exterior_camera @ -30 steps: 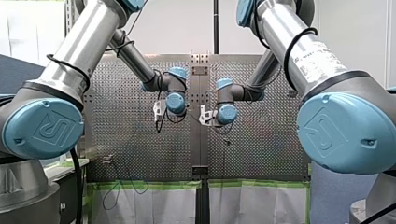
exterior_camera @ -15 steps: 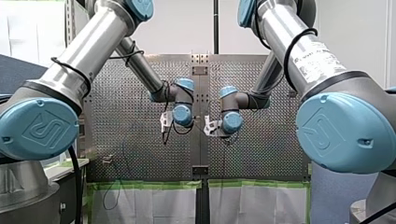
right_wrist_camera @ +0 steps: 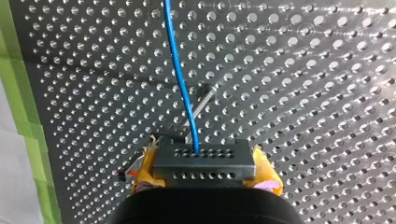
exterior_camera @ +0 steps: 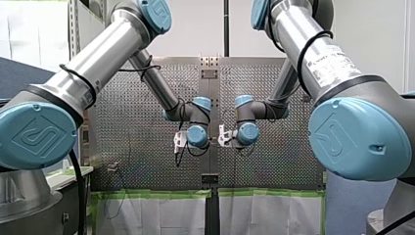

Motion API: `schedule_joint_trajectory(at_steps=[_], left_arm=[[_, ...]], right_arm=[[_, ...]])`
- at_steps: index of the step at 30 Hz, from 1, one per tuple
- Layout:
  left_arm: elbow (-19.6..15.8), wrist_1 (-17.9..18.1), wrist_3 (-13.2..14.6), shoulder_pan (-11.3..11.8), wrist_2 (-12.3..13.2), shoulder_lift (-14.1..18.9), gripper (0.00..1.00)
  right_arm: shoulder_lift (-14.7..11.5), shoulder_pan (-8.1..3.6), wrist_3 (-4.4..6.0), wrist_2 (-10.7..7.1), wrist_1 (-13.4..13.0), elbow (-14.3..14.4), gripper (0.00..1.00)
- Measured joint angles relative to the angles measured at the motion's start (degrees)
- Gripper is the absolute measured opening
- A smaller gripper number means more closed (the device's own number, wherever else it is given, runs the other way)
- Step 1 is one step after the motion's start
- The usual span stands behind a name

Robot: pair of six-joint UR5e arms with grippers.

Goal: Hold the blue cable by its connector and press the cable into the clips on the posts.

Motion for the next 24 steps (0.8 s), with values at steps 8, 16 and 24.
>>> schedule_joint_trajectory(at_steps=[8, 16, 24], left_arm=[[0.00, 0.44, -0.07, -0.64, -0.12, -0.75, 0.00], [0.00, 1.59, -0.11, -1.53, -0.15, -0.78, 0.00], [0.00, 2.04, -0.37, -2.05, -0.58, -0.78, 0.00]], right_arm=[[0.01, -0.62, 0.76, 0.22, -2.09, 2.78, 0.00], [0.09, -0.81, 1.02, 0.96, -3.01, 4.48, 0.00], [0.13, -1.33, 1.18, 2.85, -4.55, 6.32, 0.00]])
